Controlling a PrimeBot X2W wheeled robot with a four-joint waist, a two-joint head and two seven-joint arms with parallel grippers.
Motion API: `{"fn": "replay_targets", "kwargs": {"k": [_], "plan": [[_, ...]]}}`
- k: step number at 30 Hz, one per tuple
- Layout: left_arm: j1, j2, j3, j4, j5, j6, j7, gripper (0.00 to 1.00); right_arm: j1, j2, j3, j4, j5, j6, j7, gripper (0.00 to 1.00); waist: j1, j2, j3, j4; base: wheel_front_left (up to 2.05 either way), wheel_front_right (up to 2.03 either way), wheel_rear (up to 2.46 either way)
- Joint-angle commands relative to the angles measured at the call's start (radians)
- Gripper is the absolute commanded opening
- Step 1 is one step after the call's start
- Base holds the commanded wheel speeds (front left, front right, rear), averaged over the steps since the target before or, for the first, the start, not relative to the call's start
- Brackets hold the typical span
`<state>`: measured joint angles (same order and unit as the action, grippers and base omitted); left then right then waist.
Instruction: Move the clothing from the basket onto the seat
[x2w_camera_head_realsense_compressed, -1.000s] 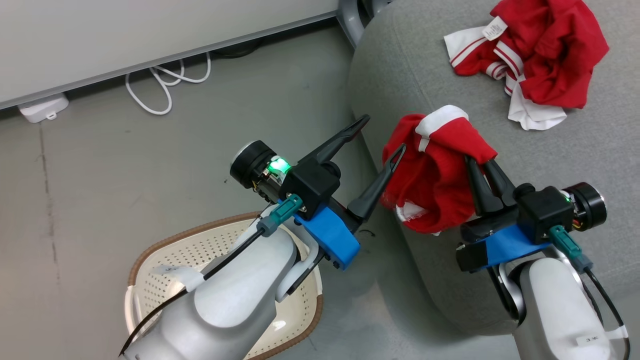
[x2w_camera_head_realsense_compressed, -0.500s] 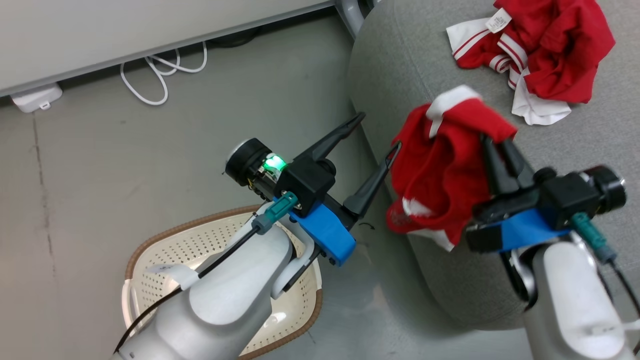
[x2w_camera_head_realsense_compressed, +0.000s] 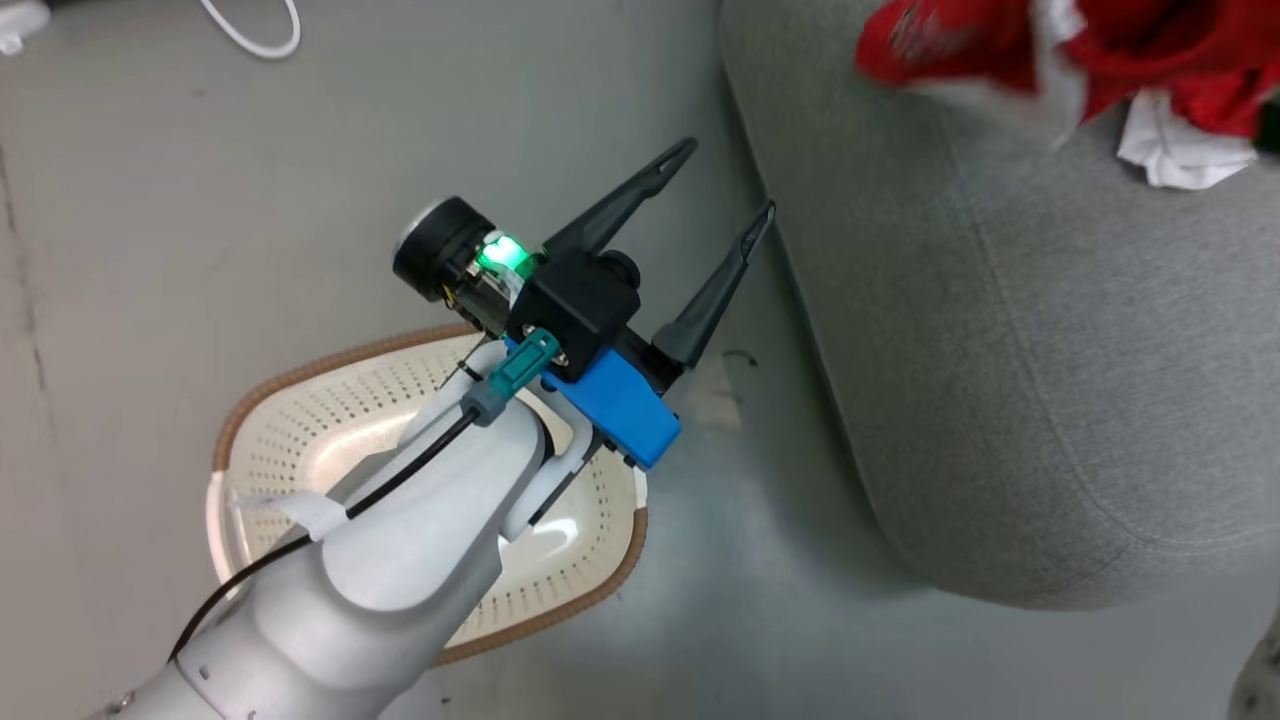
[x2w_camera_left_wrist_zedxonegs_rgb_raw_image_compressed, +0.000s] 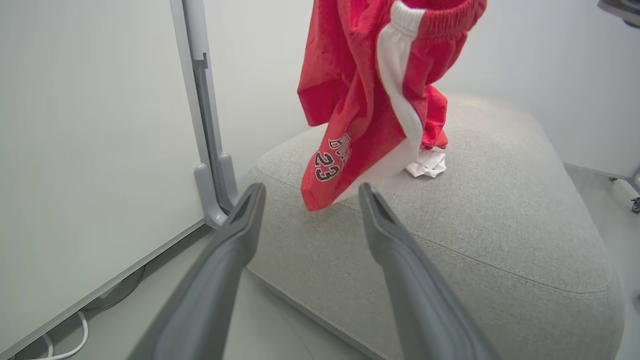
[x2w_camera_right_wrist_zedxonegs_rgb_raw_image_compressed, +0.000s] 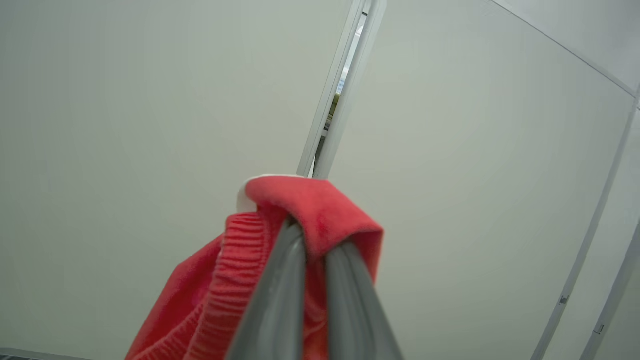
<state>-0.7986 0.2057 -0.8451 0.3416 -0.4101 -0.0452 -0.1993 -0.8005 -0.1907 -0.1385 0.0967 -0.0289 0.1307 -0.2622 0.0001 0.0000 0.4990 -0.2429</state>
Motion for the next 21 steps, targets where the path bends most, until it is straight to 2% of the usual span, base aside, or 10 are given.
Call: {"fn": "replay_targets", "kwargs": {"k": [1, 5, 9, 14, 18, 21], "plan": [[-0.023, 0.008, 0.005, -0.009, 0.008, 0.002, 0.005, 1.0, -0.058, -0.024, -0.029, -0.009, 0.005, 0.0, -0.004, 0.0, -0.0001, 0.0, 0.067, 0.011, 0.0, 0.0, 0.0], [-0.045, 0.02, 0.0, -0.027, 0.021, 0.007, 0.018, 1.0, -0.166, -0.094, -0.119, 0.01, 0.006, 0.0, -0.004, 0.0, -0.0001, 0.0, 0.129, 0.014, 0.0, 0.0, 0.0], [-0.063, 0.023, -0.008, -0.04, 0.03, 0.006, 0.025, 1.0, -0.255, -0.191, -0.194, 0.059, -0.003, 0.0, -0.004, 0.0, -0.0001, 0.0, 0.174, 0.019, 0.0, 0.0, 0.0], [-0.077, 0.022, -0.02, -0.045, 0.037, 0.004, 0.026, 1.0, -0.33, -0.329, -0.255, 0.188, 0.012, 0.0, -0.004, 0.0, -0.0001, 0.0, 0.206, 0.023, 0.0, 0.0, 0.0], [-0.077, 0.025, -0.024, -0.045, 0.033, 0.004, 0.02, 1.0, -0.33, -0.383, -0.276, 0.323, 0.0, 0.0, -0.004, 0.0, -0.0001, 0.0, 0.222, 0.028, 0.0, 0.0, 0.0], [-0.082, 0.027, -0.024, -0.047, 0.032, 0.007, 0.021, 1.0, -0.305, -0.37, -0.288, 0.399, -0.016, 0.0, -0.004, 0.0, -0.0001, 0.0, 0.234, 0.033, 0.0, 0.0, 0.0]]}}
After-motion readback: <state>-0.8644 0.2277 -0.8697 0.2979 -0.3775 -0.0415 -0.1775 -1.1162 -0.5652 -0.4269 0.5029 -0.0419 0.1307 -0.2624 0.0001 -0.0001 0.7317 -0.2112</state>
